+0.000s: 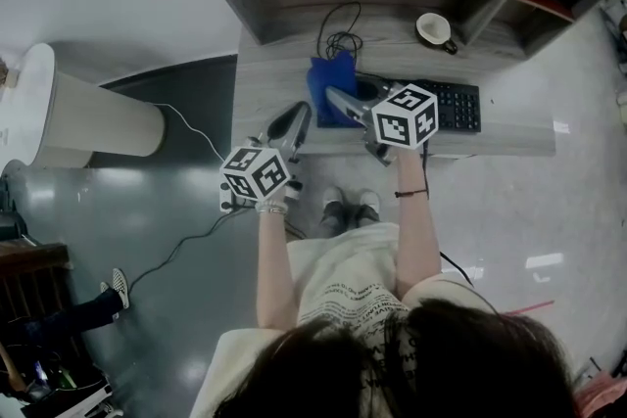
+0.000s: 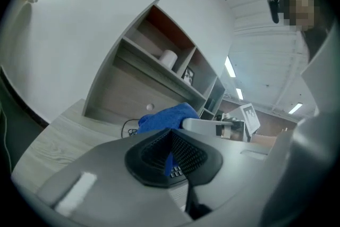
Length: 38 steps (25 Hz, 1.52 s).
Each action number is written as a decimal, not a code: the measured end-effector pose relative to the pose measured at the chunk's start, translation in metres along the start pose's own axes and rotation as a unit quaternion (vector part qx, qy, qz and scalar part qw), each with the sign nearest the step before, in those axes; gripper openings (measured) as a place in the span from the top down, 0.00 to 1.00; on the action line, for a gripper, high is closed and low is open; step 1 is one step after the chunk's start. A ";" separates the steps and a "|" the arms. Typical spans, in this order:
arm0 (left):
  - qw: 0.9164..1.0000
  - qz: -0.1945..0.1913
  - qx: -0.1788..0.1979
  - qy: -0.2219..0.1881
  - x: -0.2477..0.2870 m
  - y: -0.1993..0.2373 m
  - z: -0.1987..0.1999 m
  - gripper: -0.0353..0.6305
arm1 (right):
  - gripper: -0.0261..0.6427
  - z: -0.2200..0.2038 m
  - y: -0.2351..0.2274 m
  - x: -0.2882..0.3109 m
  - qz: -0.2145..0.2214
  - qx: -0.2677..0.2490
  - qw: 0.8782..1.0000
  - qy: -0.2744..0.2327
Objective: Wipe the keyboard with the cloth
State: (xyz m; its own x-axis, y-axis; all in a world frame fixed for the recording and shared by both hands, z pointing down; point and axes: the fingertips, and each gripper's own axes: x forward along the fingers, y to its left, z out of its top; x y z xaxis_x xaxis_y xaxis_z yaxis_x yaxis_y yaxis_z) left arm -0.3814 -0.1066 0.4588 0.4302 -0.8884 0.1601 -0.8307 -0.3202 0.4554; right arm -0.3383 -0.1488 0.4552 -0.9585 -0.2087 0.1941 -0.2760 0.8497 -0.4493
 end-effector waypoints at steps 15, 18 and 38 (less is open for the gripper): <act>0.995 -0.065 0.067 -0.032 0.013 -0.057 0.018 0.94 | 0.87 0.029 0.010 -0.048 0.037 -0.057 0.997 -0.045; 0.995 -0.066 0.070 -0.037 0.016 -0.063 0.017 0.94 | 0.87 0.030 0.010 -0.053 0.038 -0.067 0.996 -0.044; 0.995 -0.054 0.072 -0.037 0.021 -0.064 0.017 0.94 | 0.87 0.032 0.015 -0.047 0.062 -0.078 0.994 -0.035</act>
State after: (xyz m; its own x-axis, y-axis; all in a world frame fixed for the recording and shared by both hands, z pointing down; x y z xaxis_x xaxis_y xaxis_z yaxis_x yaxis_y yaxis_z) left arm -0.3250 -0.1101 0.4183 0.4976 -0.8660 0.0498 -0.8248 -0.4546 0.3361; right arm -0.2996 -0.1413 0.4115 -0.9886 -0.1263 0.0815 -0.1461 0.9348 -0.3236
